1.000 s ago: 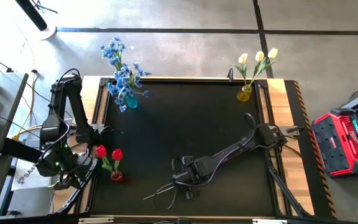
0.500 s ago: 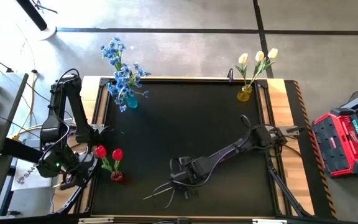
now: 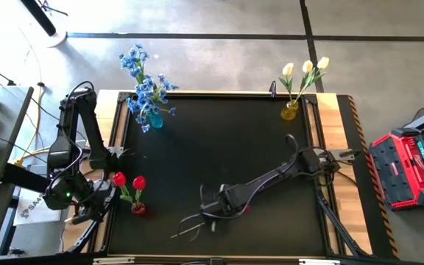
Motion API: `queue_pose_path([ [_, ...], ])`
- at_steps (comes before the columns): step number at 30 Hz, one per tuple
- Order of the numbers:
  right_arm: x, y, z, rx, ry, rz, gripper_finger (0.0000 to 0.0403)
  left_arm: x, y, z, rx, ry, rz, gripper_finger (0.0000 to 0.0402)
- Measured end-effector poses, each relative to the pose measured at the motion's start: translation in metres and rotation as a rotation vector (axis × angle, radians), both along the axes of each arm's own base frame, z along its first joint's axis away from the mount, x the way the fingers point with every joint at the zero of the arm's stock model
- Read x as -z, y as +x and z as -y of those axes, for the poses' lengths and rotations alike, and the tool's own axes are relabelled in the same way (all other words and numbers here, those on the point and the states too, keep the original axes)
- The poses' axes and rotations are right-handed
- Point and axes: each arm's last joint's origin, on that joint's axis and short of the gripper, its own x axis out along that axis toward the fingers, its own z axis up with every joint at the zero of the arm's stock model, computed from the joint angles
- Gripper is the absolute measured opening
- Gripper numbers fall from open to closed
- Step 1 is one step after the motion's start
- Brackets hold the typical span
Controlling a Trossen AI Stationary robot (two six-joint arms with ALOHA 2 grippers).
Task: Sort flowers into vase by color
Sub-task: Put the red flower into the red vase
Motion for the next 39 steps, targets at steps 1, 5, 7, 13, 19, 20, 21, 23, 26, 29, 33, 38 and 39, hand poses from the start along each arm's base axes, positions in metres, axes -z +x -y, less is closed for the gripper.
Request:
queue_pose_path([
  [1, -0.005, 0.0, 0.003, 0.112, -0.006, -0.022, 0.0109, 0.0, 0.0, 0.0, -0.011, -0.003, -0.004, 0.0165],
  [5, -0.021, 0.001, 0.013, 0.471, 0.024, -0.07, 0.0135, 0.0, 0.0, -0.001, -0.044, -0.008, -0.023, 0.0165],
  [7, -0.027, 0.001, 0.011, 0.632, 0.07, -0.086, 0.0142, 0.001, 0.0, -0.001, -0.05, -0.009, -0.028, 0.0165],
  [13, -0.025, -0.007, -0.012, 1.052, 0.226, -0.17, 0.0149, 0.001, 0.0, -0.001, -0.052, -0.005, -0.029, 0.0165],
  [19, -0.011, -0.019, -0.029, 1.315, 0.263, -0.233, 0.0149, 0.001, 0.0, -0.001, -0.044, 0.001, -0.024, 0.0165],
  [20, -0.008, -0.021, -0.03, 1.364, 0.26, -0.234, 0.0149, 0.001, 0.0, -0.001, -0.037, 0.005, -0.022, 0.0165],
  [21, -0.005, -0.021, -0.03, 1.42, 0.262, -0.229, 0.0149, 0.001, 0.0, -0.002, -0.03, 0.009, -0.024, 0.0165],
  [23, -0.001, -0.02, -0.029, 1.519, 0.293, -0.207, 0.0149, 0.002, 0.0, -0.002, -0.023, 0.017, -0.027, 0.0165],
  [26, 0.005, -0.016, -0.025, 1.569, 0.328, -0.177, 0.0149, 0.002, -0.001, -0.002, -0.01, 0.015, -0.043, 0.0165],
  [29, 0.009, -0.009, -0.02, 1.586, 0.38, -0.139, 0.0149, 0.002, -0.002, -0.002, 0.007, 0.01, -0.077, 0.0165],
  [33, 0.02, -0.004, -0.007, 1.616, 0.368, -0.168, 0.0149, 0.002, -0.002, -0.002, 0.004, 0.005, -0.091, 0.0165],
  [38, 0.028, 0.001, -0.003, 1.62, 0.388, -0.227, 0.0149, 0.002, -0.002, -0.002, 0.005, 0.004, -0.099, 0.0165],
  [39, 0.028, 0.001, -0.003, 1.619, 0.387, -0.227, 0.0149, 0.002, -0.003, -0.001, 0.007, 0.003, -0.101, 0.0165],
])
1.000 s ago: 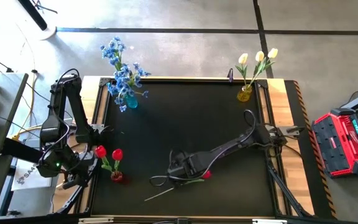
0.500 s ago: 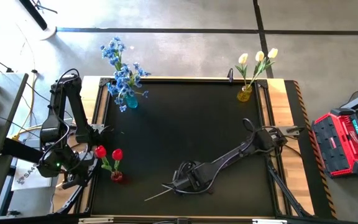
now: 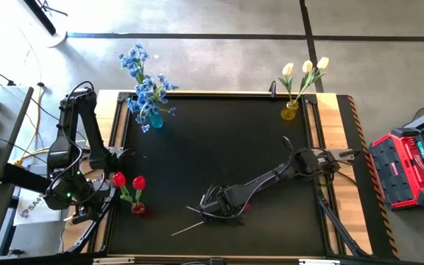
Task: Sort flowers into vase by color
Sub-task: Put the red flower into the red vase
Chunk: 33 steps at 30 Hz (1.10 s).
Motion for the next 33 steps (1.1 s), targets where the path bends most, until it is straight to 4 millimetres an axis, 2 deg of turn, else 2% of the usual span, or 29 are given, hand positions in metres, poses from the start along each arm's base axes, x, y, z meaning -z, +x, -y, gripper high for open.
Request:
queue_pose_path([
  [5, 0.001, -0.001, 0.001, -0.029, -0.028, 0.001, 0.0126, 0.0, 0.0, 0.0, 0.001, 0.001, -0.001, 0.0165],
  [12, 0.0, 0.002, 0.005, -0.091, -0.06, 0.023, 0.0015, 0.0, 0.0, 0.0, 0.018, 0.008, 0.016, 0.0165],
  [17, -0.001, 0.003, 0.006, -0.112, -0.079, 0.044, 0.0015, 0.0, 0.0, 0.0, 0.002, 0.002, 0.004, 0.0165],
  [21, -0.007, 0.007, 0.005, -0.11, -0.147, 0.13, 0.0004, 0.0, 0.0, 0.0, -0.008, -0.001, -0.003, 0.0165],
  [27, -0.049, 0.019, 0.014, -0.149, -0.386, 0.301, 0.0002, -0.001, 0.0, 0.001, 0.029, 0.001, 0.029, 0.0165],
  [33, -0.099, 0.037, 0.025, -0.377, -0.789, 0.424, 0.0001, -0.005, 0.001, -0.006, -0.008, -0.021, 0.075, 0.0165],
])
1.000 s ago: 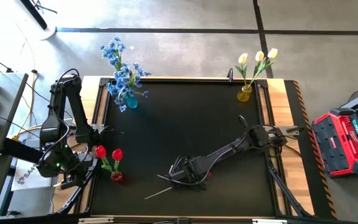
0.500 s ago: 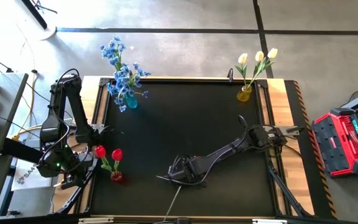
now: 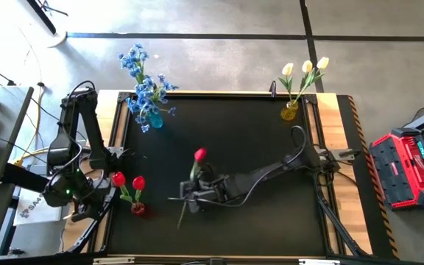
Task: Sort flowers into vase by color
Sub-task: Put the red flower into the red vase
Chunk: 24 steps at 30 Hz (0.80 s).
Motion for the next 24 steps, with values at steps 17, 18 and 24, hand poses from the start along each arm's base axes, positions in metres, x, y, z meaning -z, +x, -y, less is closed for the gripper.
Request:
queue_pose_path([
  [17, -0.121, 0.042, 0.019, -0.586, -0.915, 0.321, 0.0, -0.014, 0.008, -0.024, -0.146, 0.03, 0.397, 0.0165],
  [18, -0.123, 0.044, 0.023, -0.601, -0.912, 0.351, 0.0, -0.014, 0.008, -0.024, -0.149, 0.027, 0.394, 0.0165],
  [24, -0.13, 0.052, 0.043, -0.777, -0.888, 0.534, 0.0, -0.012, 0.008, -0.022, -0.152, 0.04, 0.387, 0.0165],
])
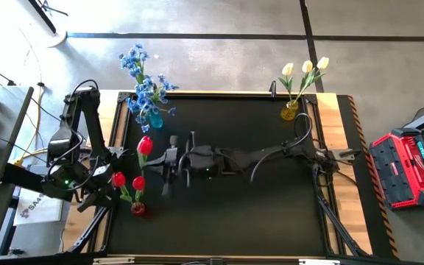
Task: Sort flowers into vase by color
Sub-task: Put the red flower into the red vase
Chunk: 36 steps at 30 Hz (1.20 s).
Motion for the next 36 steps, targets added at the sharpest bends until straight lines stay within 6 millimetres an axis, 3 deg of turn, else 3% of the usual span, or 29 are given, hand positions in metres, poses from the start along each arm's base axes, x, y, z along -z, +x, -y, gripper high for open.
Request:
queue_pose_path([
  [5, 0.005, 0.008, 0.006, -0.129, -0.029, 0.052, 0.0, 0.002, 0.0, -0.001, 0.0, 0.025, -0.003, 0.0165],
  [12, 0.047, 0.033, 0.013, -0.272, -0.026, 0.05, 0.0, 0.003, 0.0, -0.002, -0.019, 0.027, -0.022, 0.0165],
  [23, 0.047, 0.032, 0.01, -0.345, -0.126, 0.069, 0.0, 0.003, 0.0, -0.002, -0.037, 0.009, -0.036, 0.0165],
  [36, 0.068, 0.038, 0.01, -0.453, -0.189, 0.015, 0.0, 0.004, 0.0, -0.002, -0.05, -0.001, -0.043, 0.0165],
])
